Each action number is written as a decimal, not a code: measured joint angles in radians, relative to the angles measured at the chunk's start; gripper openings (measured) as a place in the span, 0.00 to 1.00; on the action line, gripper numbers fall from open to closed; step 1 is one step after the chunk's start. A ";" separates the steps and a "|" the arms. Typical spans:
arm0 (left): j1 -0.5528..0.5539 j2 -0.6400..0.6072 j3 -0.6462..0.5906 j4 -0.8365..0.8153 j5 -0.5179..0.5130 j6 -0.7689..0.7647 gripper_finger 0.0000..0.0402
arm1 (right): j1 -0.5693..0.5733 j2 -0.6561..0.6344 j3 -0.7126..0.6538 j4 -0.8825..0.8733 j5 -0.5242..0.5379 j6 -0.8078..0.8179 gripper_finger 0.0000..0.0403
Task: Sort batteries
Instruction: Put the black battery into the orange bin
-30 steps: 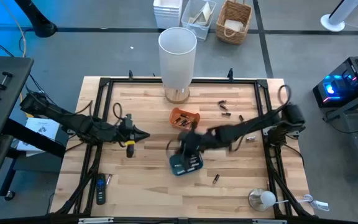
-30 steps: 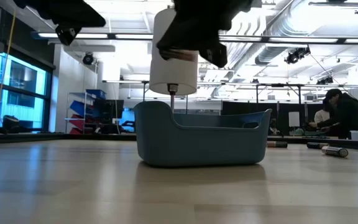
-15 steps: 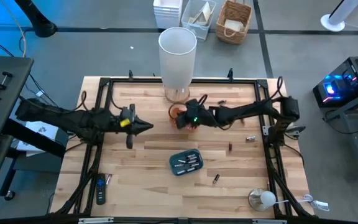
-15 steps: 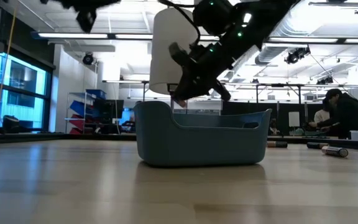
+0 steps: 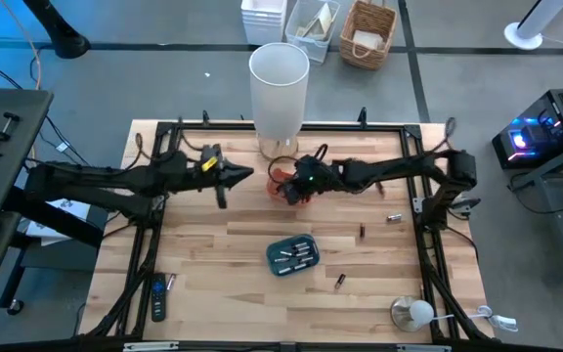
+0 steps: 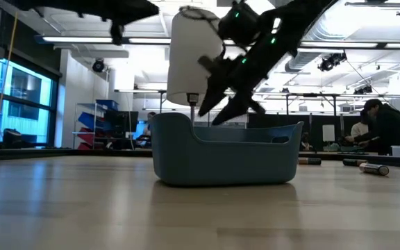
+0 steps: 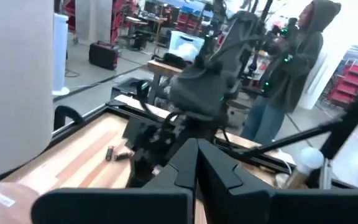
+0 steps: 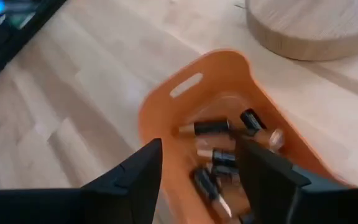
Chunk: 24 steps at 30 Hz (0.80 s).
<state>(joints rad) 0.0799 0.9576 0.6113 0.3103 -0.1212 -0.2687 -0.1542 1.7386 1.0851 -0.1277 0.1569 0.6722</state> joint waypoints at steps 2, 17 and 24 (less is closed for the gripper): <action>0.024 0.072 0.043 0.008 0.019 0.002 0.00 | -0.023 -0.052 0.000 -0.075 -0.020 -0.067 0.50; 0.124 0.404 0.348 -0.067 0.051 0.011 0.00 | -0.347 -0.530 -0.419 -0.487 -0.038 -0.262 0.46; 0.218 0.412 0.347 -0.068 0.159 -0.003 0.00 | -0.371 -0.473 -0.470 -0.363 -0.053 -0.367 0.46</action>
<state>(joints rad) 0.2979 1.3693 0.9581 0.2420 0.0383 -0.2716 -0.5254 1.2655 0.6152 -0.4904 0.1043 0.3054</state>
